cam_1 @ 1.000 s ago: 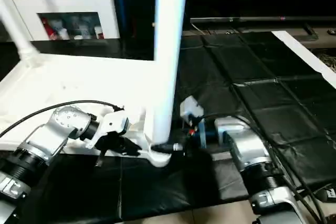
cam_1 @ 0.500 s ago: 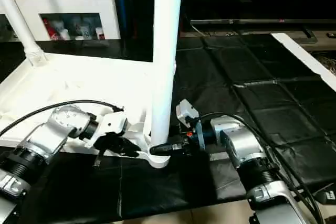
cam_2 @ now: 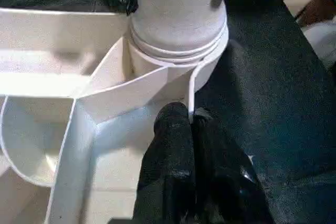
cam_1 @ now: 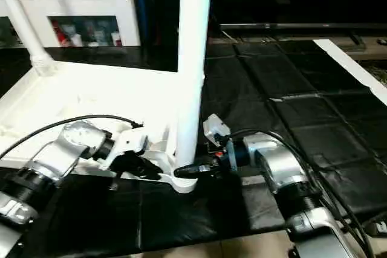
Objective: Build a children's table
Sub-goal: Rotate leg to tighten
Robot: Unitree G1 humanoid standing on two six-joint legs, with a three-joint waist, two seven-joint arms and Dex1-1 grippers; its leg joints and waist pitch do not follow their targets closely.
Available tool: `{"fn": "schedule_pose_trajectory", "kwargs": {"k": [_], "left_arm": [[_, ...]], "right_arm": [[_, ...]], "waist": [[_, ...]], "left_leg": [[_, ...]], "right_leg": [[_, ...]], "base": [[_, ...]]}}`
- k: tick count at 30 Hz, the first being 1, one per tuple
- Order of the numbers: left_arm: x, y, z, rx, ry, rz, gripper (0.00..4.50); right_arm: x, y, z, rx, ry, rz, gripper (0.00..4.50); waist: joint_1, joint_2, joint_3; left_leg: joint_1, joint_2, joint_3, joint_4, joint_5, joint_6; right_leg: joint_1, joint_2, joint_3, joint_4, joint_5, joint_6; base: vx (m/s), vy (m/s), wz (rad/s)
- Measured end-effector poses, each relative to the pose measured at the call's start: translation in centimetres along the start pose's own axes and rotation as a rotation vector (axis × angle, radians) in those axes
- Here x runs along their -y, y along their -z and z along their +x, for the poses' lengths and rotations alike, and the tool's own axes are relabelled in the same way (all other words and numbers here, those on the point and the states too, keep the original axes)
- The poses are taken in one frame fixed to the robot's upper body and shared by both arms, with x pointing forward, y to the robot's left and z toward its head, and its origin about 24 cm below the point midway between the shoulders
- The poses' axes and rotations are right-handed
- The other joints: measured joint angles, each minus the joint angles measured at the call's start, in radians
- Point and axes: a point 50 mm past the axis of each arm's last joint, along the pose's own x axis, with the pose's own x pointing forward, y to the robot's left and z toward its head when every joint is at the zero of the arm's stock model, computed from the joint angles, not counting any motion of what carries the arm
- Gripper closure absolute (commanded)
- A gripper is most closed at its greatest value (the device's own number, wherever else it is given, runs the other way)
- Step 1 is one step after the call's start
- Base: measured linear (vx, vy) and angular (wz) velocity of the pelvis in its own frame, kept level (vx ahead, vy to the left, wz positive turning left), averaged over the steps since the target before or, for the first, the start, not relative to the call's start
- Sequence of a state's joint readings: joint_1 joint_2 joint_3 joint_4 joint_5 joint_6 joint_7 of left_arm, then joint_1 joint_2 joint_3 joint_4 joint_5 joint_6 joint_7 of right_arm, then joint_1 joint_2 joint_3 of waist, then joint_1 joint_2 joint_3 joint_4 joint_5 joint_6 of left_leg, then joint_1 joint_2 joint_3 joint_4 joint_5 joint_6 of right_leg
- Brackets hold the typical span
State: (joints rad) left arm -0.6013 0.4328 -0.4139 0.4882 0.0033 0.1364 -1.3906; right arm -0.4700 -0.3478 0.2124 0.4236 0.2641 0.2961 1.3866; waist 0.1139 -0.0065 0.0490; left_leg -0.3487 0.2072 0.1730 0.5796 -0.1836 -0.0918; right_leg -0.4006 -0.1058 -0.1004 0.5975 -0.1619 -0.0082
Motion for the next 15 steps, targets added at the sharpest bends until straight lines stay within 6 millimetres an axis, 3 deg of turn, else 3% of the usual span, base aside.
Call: {"fn": "schedule_pose_trajectory", "kwargs": {"k": [4,12,15], "left_arm": [[-0.7,0.1,0.1,0.019,-0.096,-0.084,4.5],[-1.9,0.0,0.6,0.047,-0.287,-0.233,4.5],[-2.9,-0.2,0.6,0.053,-0.421,-0.302,4.5]], "right_arm": [[0.2,0.5,0.4,0.088,0.182,0.038,2.36],[1.5,0.5,2.1,0.206,0.508,0.112,2.41],[3.0,-0.5,3.6,0.244,0.659,0.17,2.41]], "waist": [[-0.008,-0.001,-0.001],[-0.062,-0.006,-0.003],[-0.087,-0.006,-0.002]], "left_leg": [[0.002,-0.001,-0.001,0.001,0.0,0.0],[0.001,-0.001,-0.005,0.006,0.0,0.0],[-0.001,0.0,-0.019,0.008,0.0,0.0]], "right_leg": [[0.001,0.0,0.001,0.0,-0.001,0.001],[0.001,0.0,-0.003,-0.008,-0.001,0.002],[0.001,-0.001,-0.022,-0.025,-0.001,0.002]], "base": [[0.0,0.0,0.0],[0.0,0.0,0.0],[0.0,0.0,0.0]]}}
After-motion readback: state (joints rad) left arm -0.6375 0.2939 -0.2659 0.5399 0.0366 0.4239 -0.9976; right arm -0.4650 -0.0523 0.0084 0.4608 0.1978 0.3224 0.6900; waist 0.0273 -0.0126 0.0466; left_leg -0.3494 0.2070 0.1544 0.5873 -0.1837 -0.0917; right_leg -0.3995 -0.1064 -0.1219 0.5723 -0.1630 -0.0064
